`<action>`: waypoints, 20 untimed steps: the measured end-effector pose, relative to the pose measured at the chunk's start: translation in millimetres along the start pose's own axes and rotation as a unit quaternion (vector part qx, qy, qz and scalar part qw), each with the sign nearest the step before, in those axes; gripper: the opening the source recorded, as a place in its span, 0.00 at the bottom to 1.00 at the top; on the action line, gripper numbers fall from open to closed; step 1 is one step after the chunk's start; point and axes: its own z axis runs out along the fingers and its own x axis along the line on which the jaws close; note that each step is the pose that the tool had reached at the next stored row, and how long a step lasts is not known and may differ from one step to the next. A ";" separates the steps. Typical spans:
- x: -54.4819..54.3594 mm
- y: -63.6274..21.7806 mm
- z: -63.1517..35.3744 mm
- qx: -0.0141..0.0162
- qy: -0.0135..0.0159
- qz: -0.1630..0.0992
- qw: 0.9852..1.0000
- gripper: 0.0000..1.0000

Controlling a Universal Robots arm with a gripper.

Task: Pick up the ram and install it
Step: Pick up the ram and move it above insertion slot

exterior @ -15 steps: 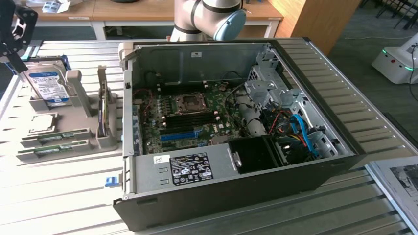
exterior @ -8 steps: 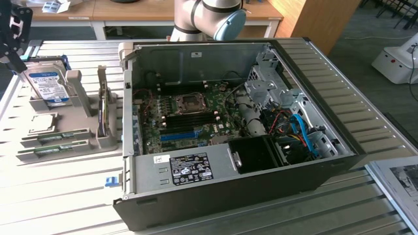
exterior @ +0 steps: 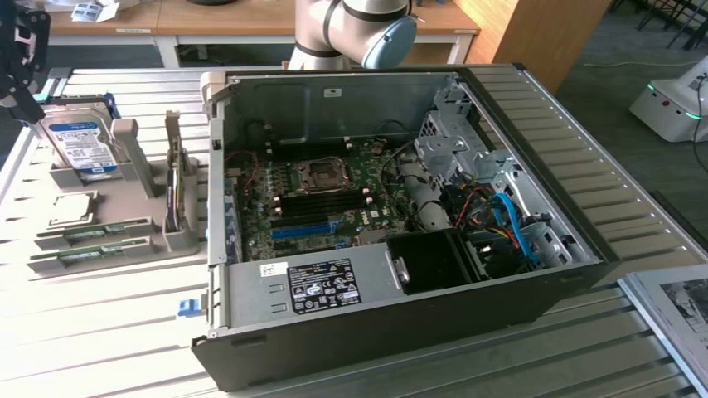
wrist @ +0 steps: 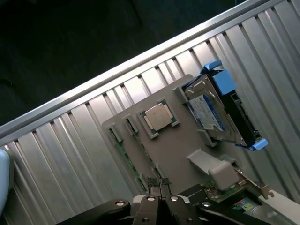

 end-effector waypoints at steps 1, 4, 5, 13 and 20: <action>0.0 0.0 0.0 0.000 0.000 -0.006 1.000 0.10; 0.0 0.0 0.0 -0.001 0.001 -0.023 1.000 0.10; 0.0 0.0 0.0 -0.001 0.001 -0.029 1.000 0.10; 0.0 -0.1 0.0 -0.002 0.004 -0.085 0.996 0.10; 0.0 0.0 0.0 -0.003 0.006 -0.129 0.992 0.10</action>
